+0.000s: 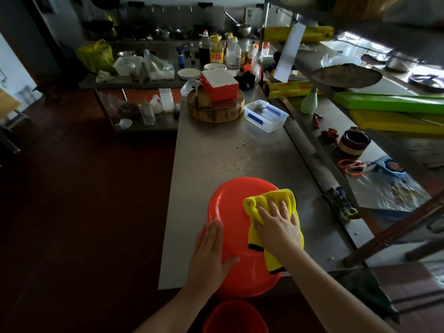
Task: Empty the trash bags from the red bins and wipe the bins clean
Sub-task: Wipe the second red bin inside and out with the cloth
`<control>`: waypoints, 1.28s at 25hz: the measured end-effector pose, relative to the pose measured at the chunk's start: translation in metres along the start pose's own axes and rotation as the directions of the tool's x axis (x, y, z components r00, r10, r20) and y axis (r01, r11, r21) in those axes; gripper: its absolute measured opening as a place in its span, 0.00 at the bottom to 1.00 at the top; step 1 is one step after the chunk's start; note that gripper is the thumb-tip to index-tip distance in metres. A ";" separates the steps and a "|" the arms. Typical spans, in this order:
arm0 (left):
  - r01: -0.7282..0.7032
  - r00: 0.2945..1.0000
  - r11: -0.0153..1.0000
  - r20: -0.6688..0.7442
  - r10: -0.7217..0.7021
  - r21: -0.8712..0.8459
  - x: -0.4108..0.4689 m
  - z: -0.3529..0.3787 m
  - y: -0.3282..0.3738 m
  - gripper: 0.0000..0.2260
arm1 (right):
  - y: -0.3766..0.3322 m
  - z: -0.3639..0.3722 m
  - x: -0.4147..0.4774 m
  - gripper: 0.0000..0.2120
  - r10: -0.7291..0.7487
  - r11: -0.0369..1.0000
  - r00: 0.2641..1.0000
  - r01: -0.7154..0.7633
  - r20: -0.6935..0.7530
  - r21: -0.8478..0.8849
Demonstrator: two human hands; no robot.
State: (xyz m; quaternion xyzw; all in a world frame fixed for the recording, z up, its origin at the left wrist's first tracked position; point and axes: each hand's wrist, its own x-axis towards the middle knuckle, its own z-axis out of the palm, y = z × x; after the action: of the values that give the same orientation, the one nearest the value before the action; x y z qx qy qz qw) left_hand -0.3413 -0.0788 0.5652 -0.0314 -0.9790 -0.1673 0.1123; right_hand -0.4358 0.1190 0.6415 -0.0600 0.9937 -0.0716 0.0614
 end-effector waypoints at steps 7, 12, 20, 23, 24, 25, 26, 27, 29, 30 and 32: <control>-0.021 1.000 1.000 -0.003 0.021 0.019 -0.002 0.005 0.000 0.38 | -0.063 0.016 -0.030 0.28 -0.157 0.986 0.987 0.156 0.013 0.056; -0.008 1.000 1.000 -0.011 0.008 0.005 -0.001 0.002 0.001 0.40 | -0.034 0.014 -0.032 0.27 -0.172 0.985 0.984 0.173 -0.033 0.028; 0.024 1.000 1.000 0.006 -0.024 -0.014 -0.002 -0.004 0.006 0.43 | 0.012 0.004 -0.030 0.26 -0.015 1.000 0.997 0.014 -0.076 -0.017; 0.028 1.000 1.000 -0.011 -0.028 -0.004 -0.001 0.000 0.007 0.41 | -0.023 0.006 -0.043 0.26 -0.087 0.996 0.995 0.088 -0.050 0.033; 0.027 1.000 1.000 -0.012 -0.026 0.003 -0.001 0.002 0.006 0.39 | -0.036 0.008 -0.049 0.26 -0.134 0.990 0.990 0.135 -0.032 0.042; 0.028 1.000 0.999 0.000 -0.028 0.015 -0.002 0.004 0.006 0.38 | -0.046 0.010 -0.054 0.27 -0.174 0.983 0.985 0.175 -0.017 0.053; 0.033 0.999 0.999 0.021 -0.033 0.033 -0.002 0.005 0.005 0.38 | -0.052 0.011 -0.057 0.27 -0.198 0.978 0.980 0.199 -0.012 0.061; 0.039 0.998 0.998 0.040 -0.041 0.056 -0.002 0.005 0.004 0.39 | -0.053 0.011 -0.058 0.27 -0.212 0.975 0.977 0.213 -0.020 0.061; 0.051 0.998 0.996 0.044 -0.055 0.072 -0.001 0.004 0.003 0.39 | -0.043 0.009 -0.058 0.25 -0.237 0.970 0.970 0.239 -0.048 0.039; 0.049 0.998 0.997 0.032 -0.051 0.054 -0.001 0.004 0.004 0.40 | -0.033 0.007 -0.058 0.24 -0.243 0.969 0.968 0.244 -0.056 0.024; 0.036 0.999 0.999 0.007 -0.036 0.005 -0.002 0.003 0.005 0.42 | -0.012 0.005 -0.058 0.23 -0.217 0.976 0.973 0.219 -0.076 0.013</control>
State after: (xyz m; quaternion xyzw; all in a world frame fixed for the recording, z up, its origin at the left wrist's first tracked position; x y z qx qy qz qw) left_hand -0.3397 -0.0730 0.5637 -0.0141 -0.9802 -0.1668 0.1060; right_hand -0.3769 0.1134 0.6448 -0.1653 0.9819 -0.0908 0.0169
